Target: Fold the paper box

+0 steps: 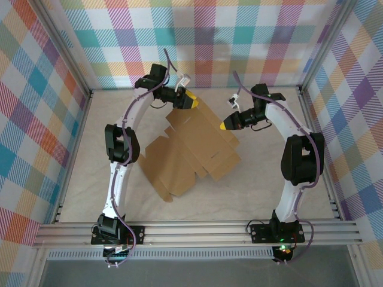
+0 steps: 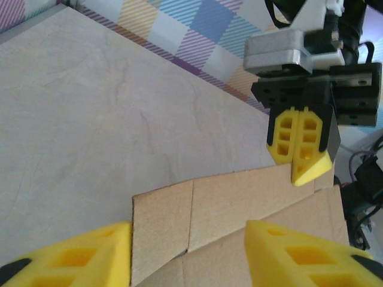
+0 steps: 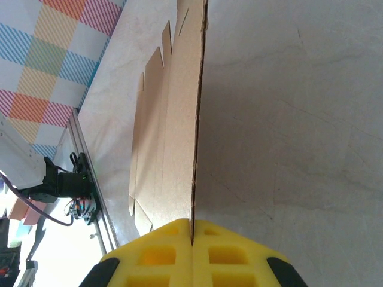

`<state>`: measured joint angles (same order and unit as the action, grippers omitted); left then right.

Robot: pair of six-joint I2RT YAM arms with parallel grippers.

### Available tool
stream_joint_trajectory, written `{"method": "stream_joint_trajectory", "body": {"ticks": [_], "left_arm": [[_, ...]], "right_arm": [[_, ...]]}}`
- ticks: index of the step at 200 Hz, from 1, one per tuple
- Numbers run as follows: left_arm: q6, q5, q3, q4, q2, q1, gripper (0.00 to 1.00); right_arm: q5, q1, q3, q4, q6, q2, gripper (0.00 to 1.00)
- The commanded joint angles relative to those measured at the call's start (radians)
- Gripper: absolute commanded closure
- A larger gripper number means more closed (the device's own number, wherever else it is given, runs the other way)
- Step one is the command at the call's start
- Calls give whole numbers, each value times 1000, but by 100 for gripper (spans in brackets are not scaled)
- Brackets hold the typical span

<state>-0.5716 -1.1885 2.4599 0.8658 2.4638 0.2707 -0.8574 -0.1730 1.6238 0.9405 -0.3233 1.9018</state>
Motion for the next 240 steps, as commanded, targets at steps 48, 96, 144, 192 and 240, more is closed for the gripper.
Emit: {"method": "stream_joint_trajectory", "body": {"ticks": [48, 96, 144, 192, 240], "left_arm": [[-91, -46, 26, 125, -3, 33, 75], [-106, -9, 22, 133, -13, 41, 87], [-40, 90, -60, 0, -72, 41, 66], [55, 131, -63, -82, -73, 42, 72], [30, 141, -63, -56, -80, 42, 82]], "right_arm": [[-57, 2, 13, -38, -20, -1, 100], [-51, 1, 8, -50, -3, -10, 100], [-22, 0, 2, -48, 10, -27, 100], [-20, -1, 1, -42, -1, -24, 100], [-17, 0, 6, -29, -3, -19, 100]]}}
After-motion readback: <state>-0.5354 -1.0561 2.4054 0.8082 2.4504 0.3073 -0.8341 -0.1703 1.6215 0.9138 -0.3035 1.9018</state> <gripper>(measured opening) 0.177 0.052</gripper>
